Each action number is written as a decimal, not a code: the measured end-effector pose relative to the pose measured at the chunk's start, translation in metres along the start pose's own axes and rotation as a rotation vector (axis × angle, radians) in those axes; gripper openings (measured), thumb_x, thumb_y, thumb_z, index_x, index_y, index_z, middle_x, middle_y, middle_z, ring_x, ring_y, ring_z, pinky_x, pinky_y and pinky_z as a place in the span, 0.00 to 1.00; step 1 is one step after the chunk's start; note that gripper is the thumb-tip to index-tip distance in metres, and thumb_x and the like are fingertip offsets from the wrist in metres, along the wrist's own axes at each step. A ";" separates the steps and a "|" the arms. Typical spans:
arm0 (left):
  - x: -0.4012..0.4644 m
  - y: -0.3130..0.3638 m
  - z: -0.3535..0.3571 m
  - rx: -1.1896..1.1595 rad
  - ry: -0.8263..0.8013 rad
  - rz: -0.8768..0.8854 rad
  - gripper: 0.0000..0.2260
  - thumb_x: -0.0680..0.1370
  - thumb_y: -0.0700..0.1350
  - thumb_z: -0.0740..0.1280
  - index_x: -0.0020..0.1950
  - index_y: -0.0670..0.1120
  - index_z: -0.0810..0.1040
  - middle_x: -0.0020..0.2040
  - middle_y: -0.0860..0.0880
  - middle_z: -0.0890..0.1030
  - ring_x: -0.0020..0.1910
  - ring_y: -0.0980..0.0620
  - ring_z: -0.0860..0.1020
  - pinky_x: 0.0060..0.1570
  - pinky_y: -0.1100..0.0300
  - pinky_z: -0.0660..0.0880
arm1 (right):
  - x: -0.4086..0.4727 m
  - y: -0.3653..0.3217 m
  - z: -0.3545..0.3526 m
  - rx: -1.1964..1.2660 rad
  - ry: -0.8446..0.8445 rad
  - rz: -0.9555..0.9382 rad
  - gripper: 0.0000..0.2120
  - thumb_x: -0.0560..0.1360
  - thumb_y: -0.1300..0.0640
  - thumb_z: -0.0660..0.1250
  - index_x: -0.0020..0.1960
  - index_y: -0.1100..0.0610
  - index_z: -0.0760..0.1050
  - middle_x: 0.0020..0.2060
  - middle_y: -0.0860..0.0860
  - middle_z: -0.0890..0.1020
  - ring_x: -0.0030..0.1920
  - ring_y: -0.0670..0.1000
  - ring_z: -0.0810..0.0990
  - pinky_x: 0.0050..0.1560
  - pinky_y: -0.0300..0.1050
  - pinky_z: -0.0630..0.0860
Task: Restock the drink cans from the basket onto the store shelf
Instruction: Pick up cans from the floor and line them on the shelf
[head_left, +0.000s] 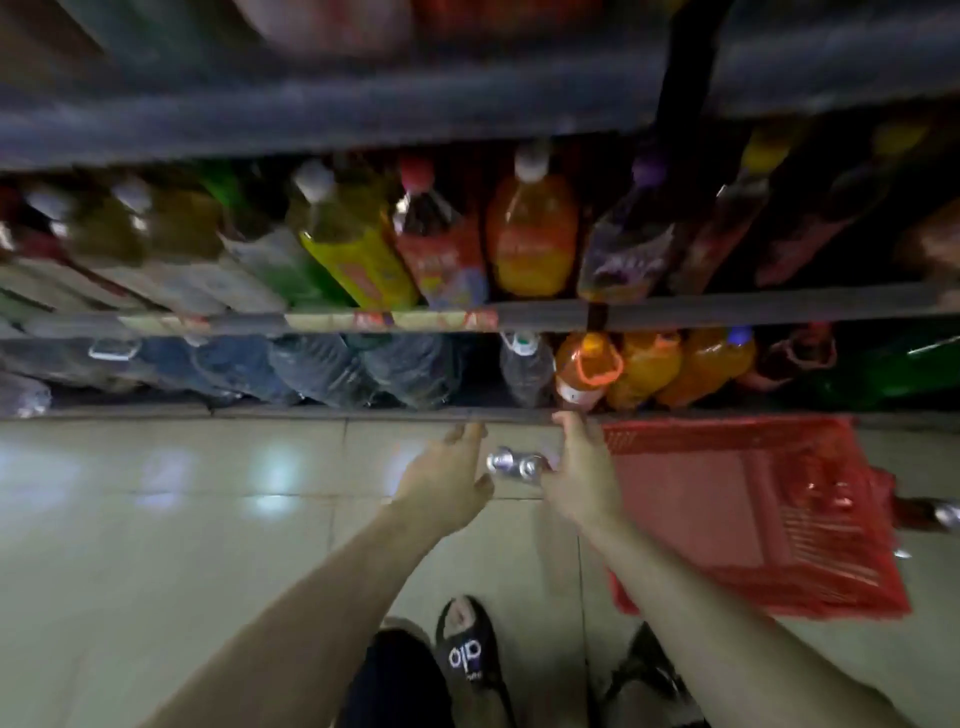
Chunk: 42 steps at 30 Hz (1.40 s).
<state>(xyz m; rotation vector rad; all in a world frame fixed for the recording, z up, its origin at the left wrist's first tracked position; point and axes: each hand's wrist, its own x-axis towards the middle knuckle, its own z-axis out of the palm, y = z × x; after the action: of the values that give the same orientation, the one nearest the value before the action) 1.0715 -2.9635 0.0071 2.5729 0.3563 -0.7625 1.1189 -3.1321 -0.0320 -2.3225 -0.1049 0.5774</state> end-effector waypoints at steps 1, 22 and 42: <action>0.021 -0.014 0.033 0.046 -0.046 -0.013 0.27 0.81 0.49 0.68 0.78 0.48 0.63 0.72 0.46 0.72 0.68 0.41 0.75 0.62 0.49 0.75 | 0.016 0.029 0.030 -0.040 -0.041 0.031 0.33 0.68 0.52 0.74 0.70 0.62 0.73 0.61 0.63 0.77 0.63 0.67 0.76 0.64 0.63 0.73; 0.260 -0.133 0.292 0.167 -0.075 0.015 0.22 0.79 0.46 0.68 0.72 0.54 0.67 0.67 0.47 0.72 0.60 0.39 0.79 0.54 0.50 0.77 | 0.163 0.253 0.259 -0.196 -0.142 0.118 0.28 0.70 0.61 0.74 0.66 0.53 0.67 0.61 0.52 0.75 0.58 0.56 0.78 0.49 0.48 0.78; -0.211 0.163 -0.348 -0.213 0.480 0.471 0.23 0.63 0.60 0.79 0.54 0.61 0.77 0.51 0.61 0.82 0.49 0.60 0.81 0.49 0.59 0.78 | -0.128 -0.234 -0.316 0.633 0.079 -0.284 0.31 0.56 0.52 0.79 0.59 0.50 0.78 0.51 0.48 0.87 0.52 0.48 0.86 0.52 0.47 0.82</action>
<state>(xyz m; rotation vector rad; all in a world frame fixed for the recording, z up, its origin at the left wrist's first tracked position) 1.1160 -2.9675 0.4428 2.4629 -0.0374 0.0604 1.1626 -3.1933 0.3744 -1.6744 -0.1818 0.3129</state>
